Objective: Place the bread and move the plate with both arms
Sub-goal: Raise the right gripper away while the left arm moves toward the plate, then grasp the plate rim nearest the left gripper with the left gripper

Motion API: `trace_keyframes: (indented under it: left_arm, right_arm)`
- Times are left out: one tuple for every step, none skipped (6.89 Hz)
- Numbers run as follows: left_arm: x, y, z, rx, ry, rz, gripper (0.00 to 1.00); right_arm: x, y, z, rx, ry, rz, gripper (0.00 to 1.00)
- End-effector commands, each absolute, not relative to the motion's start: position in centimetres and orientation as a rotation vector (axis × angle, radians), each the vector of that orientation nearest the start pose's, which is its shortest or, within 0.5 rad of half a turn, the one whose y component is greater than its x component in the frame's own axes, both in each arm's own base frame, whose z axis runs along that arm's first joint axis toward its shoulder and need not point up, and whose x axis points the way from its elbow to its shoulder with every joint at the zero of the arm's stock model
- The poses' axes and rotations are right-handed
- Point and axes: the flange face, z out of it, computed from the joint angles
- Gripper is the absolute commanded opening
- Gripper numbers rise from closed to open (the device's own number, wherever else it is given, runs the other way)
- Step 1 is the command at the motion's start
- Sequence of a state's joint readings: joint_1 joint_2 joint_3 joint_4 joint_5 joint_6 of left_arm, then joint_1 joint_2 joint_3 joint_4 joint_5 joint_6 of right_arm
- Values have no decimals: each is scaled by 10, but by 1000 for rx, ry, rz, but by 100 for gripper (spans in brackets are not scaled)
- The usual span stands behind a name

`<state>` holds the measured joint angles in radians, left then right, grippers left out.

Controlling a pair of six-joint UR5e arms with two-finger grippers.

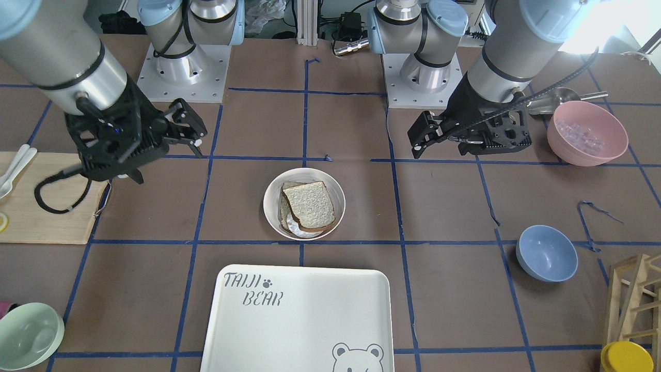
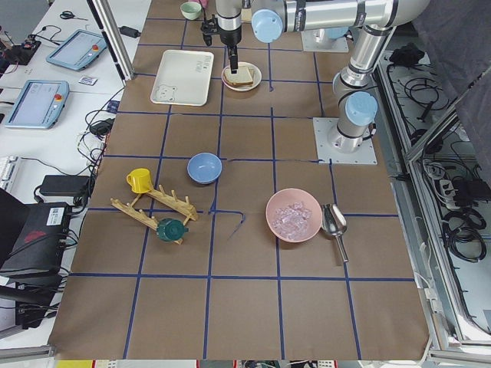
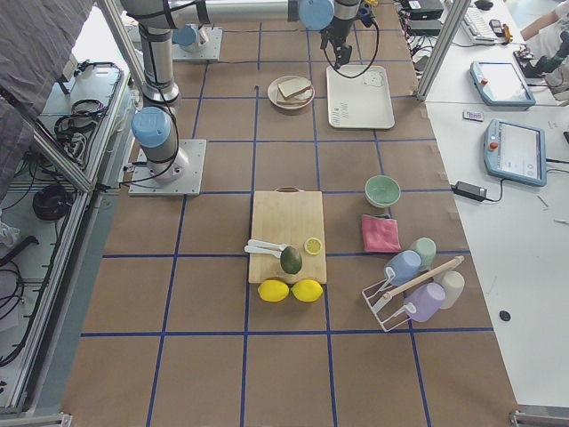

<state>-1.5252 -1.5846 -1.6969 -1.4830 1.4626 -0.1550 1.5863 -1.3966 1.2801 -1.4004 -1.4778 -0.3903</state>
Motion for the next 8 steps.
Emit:
trace_keyframes:
  left_arm:
    - [-160, -487, 374, -476, 3238, 155, 100]
    - [-178, -484, 338, -508, 3240, 118, 100]
    - [-186, -478, 298, -498, 3248, 97, 100]
    - [-196, -469, 263, -547, 3270, 142, 100]
    - [-202, -466, 244, -542, 3280, 195, 100]
    - [-204, -465, 228, -541, 3272, 240, 93]
    - [-206, -468, 208, -543, 3269, 288, 92]
    - [-216, -467, 194, -528, 3291, 333, 91]
  right_arm:
    - [144, -509, 548, -388, 3074, 88, 100]
    - [144, -504, 547, -348, 3092, 27, 100]
    - [143, -504, 543, -317, 3098, 13, 100]
    - [145, -503, 543, -281, 3092, -4, 100]
    - [144, -503, 544, -180, 3109, -14, 100]
    - [143, -503, 545, -163, 3113, -16, 99]
    - [147, -499, 545, -163, 3109, -18, 99]
    - [146, -502, 541, -151, 3117, -51, 100]
